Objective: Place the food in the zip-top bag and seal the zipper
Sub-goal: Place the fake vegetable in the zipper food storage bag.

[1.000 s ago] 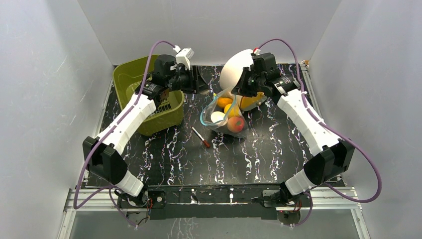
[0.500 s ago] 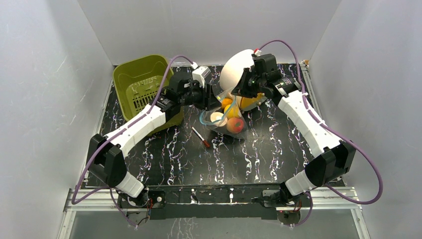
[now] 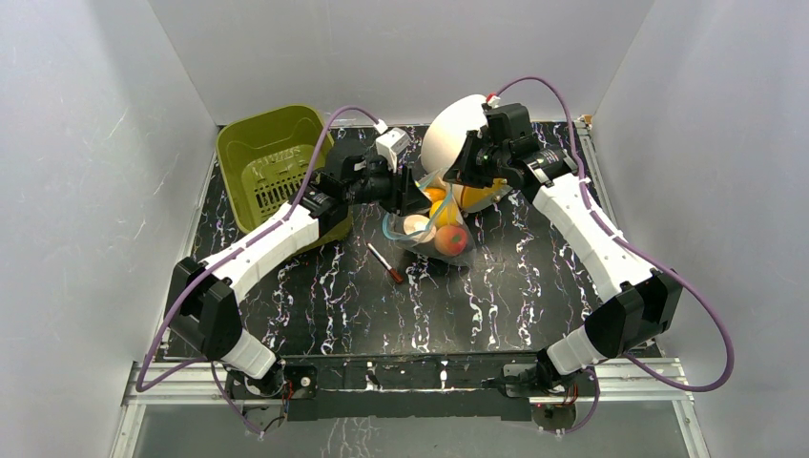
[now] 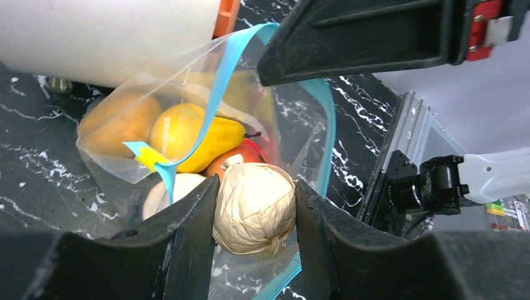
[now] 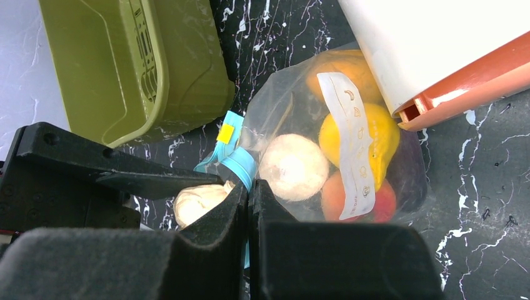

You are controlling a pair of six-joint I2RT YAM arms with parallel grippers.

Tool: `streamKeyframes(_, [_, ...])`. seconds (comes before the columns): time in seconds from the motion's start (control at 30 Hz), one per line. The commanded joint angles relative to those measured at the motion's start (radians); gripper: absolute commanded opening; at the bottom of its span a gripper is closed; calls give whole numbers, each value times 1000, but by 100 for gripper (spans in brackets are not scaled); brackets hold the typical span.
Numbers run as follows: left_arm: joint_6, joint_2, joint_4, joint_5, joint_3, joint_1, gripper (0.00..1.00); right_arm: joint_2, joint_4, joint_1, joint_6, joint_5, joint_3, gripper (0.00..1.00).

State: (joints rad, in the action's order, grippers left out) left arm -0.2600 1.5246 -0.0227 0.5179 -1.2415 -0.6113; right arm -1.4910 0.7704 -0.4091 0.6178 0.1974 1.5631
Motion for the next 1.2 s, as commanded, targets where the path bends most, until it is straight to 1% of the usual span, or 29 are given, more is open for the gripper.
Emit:
streamKeyframes(0.0, [-6, -43, -58, 68, -29, -11, 29, 40, -81, 7, -12, 16, 20, 0])
streamKeyframes(0.03, [1, -40, -49, 59, -29, -13, 29, 40, -82, 7, -12, 17, 20, 0])
streamKeyframes(0.1, [23, -35, -27, 18, -28, -16, 34, 41, -87, 7, -17, 23, 20, 0])
streamKeyframes(0.27, [70, -29, 24, -70, -45, -18, 49, 50, -97, 8, -60, 56, 19, 0])
streamKeyframes(0.3, [80, -29, 37, -79, -53, -19, 55, 52, -96, 7, -71, 65, 19, 0])
streamKeyframes(0.33, [91, -31, 47, -89, -57, -19, 58, 53, -92, 7, -84, 74, 19, 0])
streamKeyframes(0.37, [105, -36, 55, -99, -60, -19, 61, 56, -87, 7, -96, 81, 18, 0])
streamKeyframes(0.5, [177, -74, 71, -113, -65, -19, 63, 72, -65, 7, -176, 120, 8, 0])
streamKeyframes(0.6, [246, -109, 104, -86, -86, -19, 65, 93, -48, 7, -259, 155, 0, 0])
streamKeyframes(0.67, [353, -130, 166, -7, -109, -19, 65, 109, -29, 7, -319, 177, 2, 0])
streamKeyframes(0.73, [506, -151, 245, 71, -129, -19, 65, 123, 2, 7, -380, 189, 11, 0])
streamKeyframes(0.87, [666, -197, 374, 146, -164, -18, 63, 156, 55, 7, -487, 219, 13, 0])
streamKeyframes(1.0, [808, -176, 532, 198, -211, -18, 59, 178, 67, 8, -538, 300, 1, 0])
streamKeyframes(1.07, [858, -165, 562, 199, -210, -18, 57, 181, 71, 7, -552, 345, -4, 0])
streamKeyframes(1.17, [899, -161, 556, 194, -204, -18, 54, 184, 86, 7, -566, 365, -7, 0])
